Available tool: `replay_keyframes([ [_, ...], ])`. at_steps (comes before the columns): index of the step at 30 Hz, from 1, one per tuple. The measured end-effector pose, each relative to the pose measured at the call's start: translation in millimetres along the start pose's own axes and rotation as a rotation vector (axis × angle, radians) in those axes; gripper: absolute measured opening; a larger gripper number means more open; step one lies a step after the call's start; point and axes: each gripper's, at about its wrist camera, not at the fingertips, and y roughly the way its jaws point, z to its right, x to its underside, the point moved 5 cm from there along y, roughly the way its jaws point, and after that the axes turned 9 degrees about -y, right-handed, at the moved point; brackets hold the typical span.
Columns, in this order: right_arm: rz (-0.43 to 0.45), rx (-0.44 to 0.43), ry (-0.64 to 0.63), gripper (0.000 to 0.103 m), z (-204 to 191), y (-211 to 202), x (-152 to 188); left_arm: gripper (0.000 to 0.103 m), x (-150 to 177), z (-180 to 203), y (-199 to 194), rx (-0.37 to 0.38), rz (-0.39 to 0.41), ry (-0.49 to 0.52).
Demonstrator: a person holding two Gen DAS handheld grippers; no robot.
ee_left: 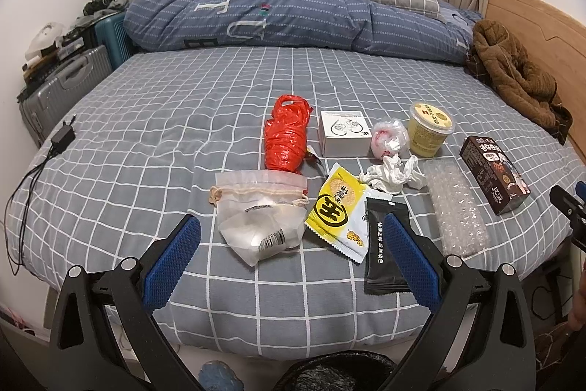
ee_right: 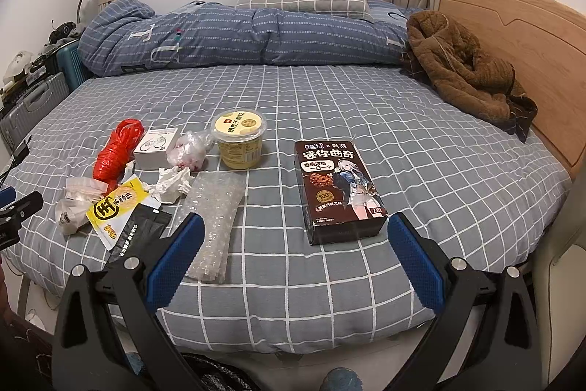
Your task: Collect trash
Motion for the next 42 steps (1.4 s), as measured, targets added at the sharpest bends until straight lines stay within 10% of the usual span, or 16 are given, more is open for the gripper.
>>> replay_keyframes([
  [23, 0.000, -0.001, -0.004, 0.096, 2, 2, -1, 0.097, 1, -6, 4, -0.003, -0.009, -0.005],
  [42, -0.097, -0.061, -0.119, 0.096, -91, 71, -7, 0.097, 4, -48, 82, -0.065, -0.118, -0.038],
])
